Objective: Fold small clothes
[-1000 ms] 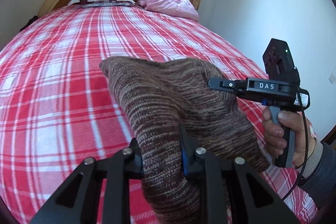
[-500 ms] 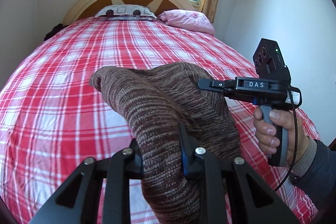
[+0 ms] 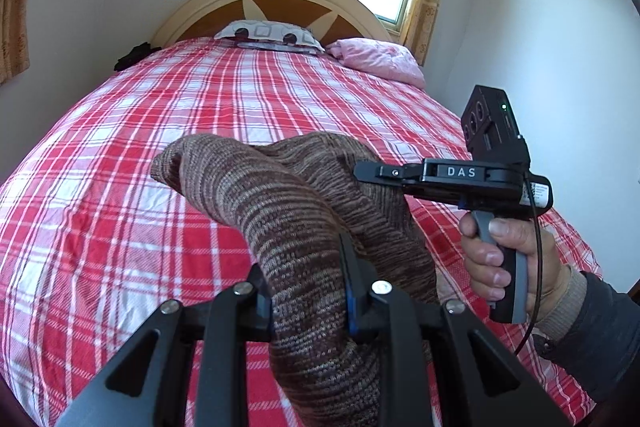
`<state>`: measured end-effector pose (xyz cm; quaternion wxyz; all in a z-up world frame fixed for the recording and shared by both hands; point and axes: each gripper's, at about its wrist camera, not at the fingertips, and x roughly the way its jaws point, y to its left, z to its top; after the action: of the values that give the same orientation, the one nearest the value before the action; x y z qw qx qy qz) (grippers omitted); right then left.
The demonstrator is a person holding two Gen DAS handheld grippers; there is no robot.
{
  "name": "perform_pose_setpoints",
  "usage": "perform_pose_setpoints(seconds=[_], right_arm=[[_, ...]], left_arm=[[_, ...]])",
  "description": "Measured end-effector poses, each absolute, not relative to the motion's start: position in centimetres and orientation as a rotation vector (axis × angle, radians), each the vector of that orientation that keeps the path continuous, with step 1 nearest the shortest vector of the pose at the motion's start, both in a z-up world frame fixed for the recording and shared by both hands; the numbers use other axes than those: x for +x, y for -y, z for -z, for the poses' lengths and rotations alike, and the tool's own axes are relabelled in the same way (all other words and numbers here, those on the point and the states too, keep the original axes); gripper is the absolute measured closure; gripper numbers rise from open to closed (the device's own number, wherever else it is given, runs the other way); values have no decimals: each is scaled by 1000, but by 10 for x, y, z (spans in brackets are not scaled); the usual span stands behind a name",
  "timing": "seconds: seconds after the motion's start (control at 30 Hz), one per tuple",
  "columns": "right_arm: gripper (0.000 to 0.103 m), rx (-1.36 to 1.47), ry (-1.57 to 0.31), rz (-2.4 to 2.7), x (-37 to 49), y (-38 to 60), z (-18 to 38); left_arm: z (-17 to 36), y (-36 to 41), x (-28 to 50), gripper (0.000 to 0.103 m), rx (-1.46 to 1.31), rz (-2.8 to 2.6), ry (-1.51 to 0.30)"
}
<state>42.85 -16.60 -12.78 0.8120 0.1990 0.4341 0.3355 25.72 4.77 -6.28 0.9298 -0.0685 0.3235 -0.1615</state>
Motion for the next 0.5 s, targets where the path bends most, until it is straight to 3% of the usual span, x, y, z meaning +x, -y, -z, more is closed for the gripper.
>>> perform_pose_setpoints(seconds=[0.5], right_arm=[[87, 377, -956, -812, 423, 96, 129]], left_arm=[[67, -102, 226, 79, -211, 252, -640]])
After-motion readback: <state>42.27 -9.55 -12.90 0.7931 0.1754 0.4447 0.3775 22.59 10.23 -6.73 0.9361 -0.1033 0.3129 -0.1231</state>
